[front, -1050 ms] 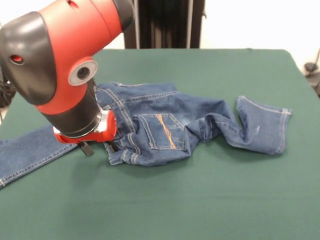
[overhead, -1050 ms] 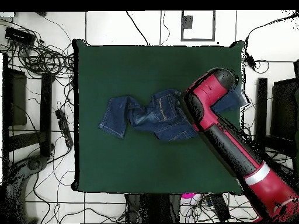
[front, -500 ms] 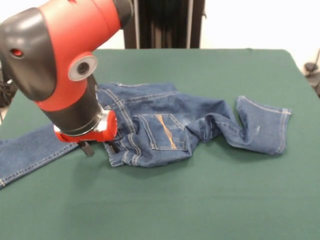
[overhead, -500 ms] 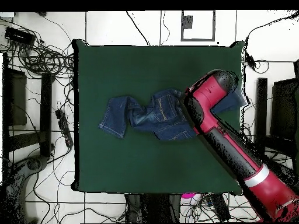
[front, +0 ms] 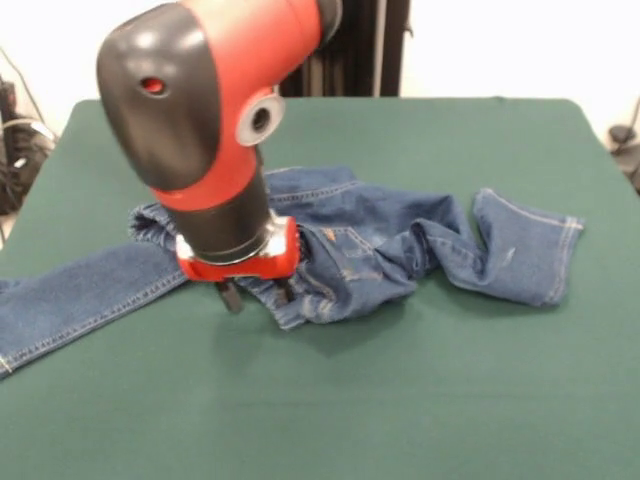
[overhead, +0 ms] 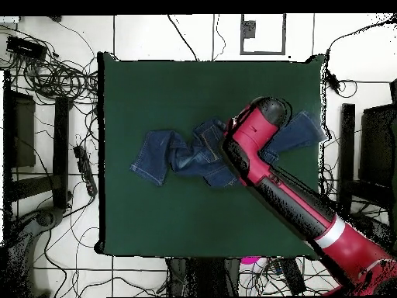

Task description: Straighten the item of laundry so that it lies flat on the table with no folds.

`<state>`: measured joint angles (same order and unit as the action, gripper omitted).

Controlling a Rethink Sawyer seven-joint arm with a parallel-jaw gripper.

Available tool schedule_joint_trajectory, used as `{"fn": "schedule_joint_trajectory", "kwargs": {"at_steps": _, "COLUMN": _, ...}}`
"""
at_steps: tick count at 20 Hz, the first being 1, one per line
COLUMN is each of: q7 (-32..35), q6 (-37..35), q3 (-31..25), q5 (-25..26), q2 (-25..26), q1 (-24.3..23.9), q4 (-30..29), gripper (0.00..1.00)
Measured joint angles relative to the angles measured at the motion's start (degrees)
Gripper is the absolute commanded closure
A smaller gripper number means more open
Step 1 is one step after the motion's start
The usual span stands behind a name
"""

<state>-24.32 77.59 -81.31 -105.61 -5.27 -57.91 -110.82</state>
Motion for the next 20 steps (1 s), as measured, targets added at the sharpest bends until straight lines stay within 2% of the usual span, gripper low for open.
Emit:
{"fn": "schedule_joint_trajectory", "kwargs": {"at_steps": 8, "q7": 3.06, "q6": -0.89, "q3": 0.02, "q5": -0.27, "q2": -0.94, "q1": 0.72, "q4": -3.55, "gripper": 0.0}}
{"fn": "schedule_joint_trajectory", "kwargs": {"at_steps": 20, "q7": 7.26, "q6": -3.61, "q3": 0.72, "q5": 0.19, "q2": -1.41, "q1": 2.88, "q4": -5.27, "gripper": 0.0}}
